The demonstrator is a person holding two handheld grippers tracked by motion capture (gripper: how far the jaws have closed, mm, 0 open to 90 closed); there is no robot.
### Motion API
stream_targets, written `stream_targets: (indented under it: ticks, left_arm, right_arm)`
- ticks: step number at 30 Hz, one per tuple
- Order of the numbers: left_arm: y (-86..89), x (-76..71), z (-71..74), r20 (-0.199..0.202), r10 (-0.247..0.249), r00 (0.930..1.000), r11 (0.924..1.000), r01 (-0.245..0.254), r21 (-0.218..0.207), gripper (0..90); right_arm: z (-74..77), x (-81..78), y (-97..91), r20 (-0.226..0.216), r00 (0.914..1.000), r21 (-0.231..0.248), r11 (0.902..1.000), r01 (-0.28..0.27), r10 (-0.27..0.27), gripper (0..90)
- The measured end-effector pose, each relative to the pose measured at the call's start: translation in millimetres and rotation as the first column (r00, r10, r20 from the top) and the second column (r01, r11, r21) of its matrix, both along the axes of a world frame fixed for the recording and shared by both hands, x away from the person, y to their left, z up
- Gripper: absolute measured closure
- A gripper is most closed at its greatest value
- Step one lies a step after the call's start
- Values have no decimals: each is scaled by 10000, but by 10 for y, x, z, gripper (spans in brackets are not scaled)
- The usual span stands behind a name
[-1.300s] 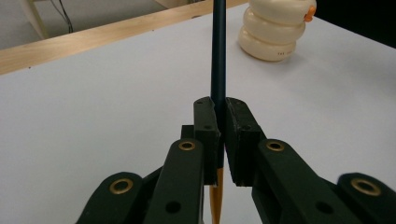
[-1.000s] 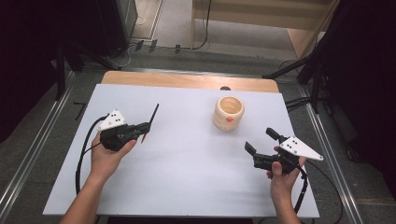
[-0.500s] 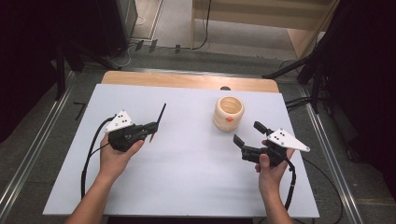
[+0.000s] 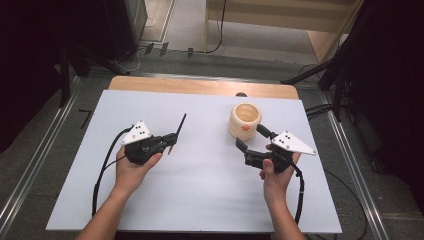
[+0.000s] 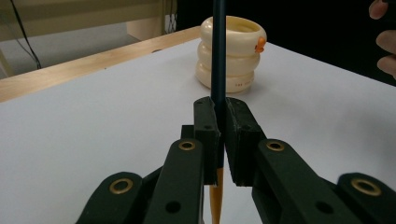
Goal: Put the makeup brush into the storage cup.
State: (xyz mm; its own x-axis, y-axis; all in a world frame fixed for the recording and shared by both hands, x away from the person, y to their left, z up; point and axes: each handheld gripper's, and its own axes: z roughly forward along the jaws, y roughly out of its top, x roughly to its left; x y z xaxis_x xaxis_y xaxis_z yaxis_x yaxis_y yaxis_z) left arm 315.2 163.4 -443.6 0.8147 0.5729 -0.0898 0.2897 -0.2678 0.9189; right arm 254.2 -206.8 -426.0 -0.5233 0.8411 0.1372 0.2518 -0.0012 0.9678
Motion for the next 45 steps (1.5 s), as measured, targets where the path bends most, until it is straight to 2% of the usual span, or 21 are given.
stream_targets:
  ticks: [6, 12, 18, 27, 30, 36, 45]
  left_arm:
    - [-54, -18, -12, -29, -161, 9999, 9998, 160, -123, 850]
    - [-108, -34, -38, -33, -260, 9997, 9992, 259, -296, 850]
    - [-193, -59, -75, -34, -407, 9992, 9986, 406, -332, 850]
    - [-338, -110, -134, -76, -669, 9977, 9969, 665, -418, 850]
    - [-372, -122, -142, -96, -798, 9968, 9959, 794, -425, 850]
    - [-439, -161, -146, -25, -917, 9958, 9944, 914, -530, 850]
    - [-536, -215, -166, 69, -1185, 9929, 9919, 1187, -451, 850]
  right_arm:
    - [0, 24, 195, -43, 10000, -184, 9998, 23, -23, 176]
    - [1, 28, 277, -337, 9993, 247, 9996, -141, 149, 244]
    - [-5, 35, 374, -629, 9979, 526, 9985, 159, -126, 330]
    - [-51, 28, 528, -760, 9971, 420, 9991, 103, -71, 423]
    - [-59, 24, 572, -843, 9964, 477, 9988, -54, 94, 469]
    - [-82, 24, 657, -1089, 9924, 772, 9958, -496, 579, 475]
    - [-109, 32, 725, -1203, 9912, 776, 9959, -465, 557, 487]
